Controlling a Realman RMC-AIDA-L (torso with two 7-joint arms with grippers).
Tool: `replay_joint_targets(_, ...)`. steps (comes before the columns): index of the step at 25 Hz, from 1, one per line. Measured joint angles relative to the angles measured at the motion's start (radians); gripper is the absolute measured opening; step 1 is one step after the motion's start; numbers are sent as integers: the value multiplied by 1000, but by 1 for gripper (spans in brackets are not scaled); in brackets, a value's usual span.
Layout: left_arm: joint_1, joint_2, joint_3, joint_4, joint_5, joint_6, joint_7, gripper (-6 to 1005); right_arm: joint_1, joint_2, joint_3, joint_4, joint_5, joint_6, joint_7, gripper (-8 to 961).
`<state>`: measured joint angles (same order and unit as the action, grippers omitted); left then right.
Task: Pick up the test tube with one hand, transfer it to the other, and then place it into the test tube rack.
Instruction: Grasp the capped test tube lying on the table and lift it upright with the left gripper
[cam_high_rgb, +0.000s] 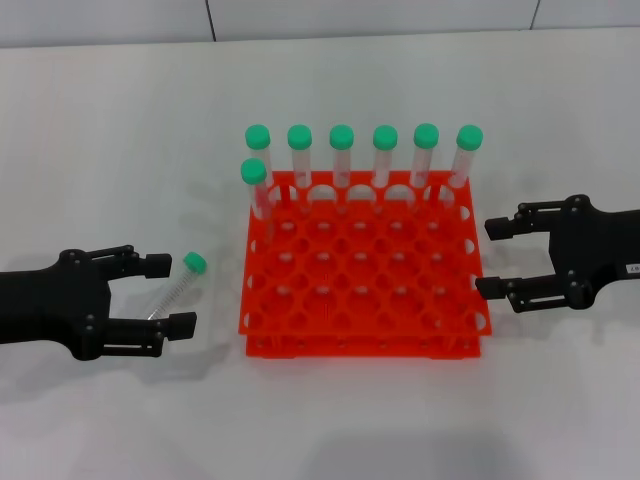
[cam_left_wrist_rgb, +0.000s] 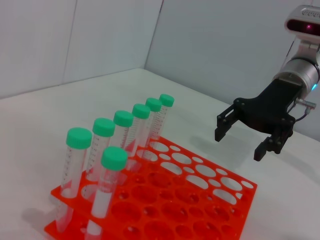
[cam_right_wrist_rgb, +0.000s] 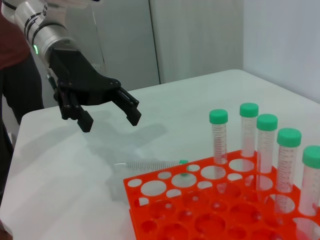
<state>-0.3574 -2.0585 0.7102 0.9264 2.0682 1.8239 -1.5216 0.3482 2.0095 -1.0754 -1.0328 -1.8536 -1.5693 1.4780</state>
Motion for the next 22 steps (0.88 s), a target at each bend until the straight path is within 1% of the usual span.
replay_joint_targets(6,0,2,-5,3,2,0,-7,883,0,0,0,8,13,0,0,714)
replay_joint_targets(9,-3,16,-5,10,10,-1,-44,883,0,1,-3,10,20,0,-1,712)
replay_joint_targets(12,-21,43,-5,17,53,-2,-125,882,0,1,-10,11,28,0,-1,711)
replay_joint_targets(14,-45,60,-6,22,111,-2,-197,881,0,1,-12,11,35,0,-1,710)
replay_joint_targets(19,-101,83,-6,36,235,13,-332,880,0,2,-16,11,56,0,-1,708)
replay_joint_targets(22,-134,92,-5,38,297,29,-388,880,-3,2,-17,11,71,0,-1,707)
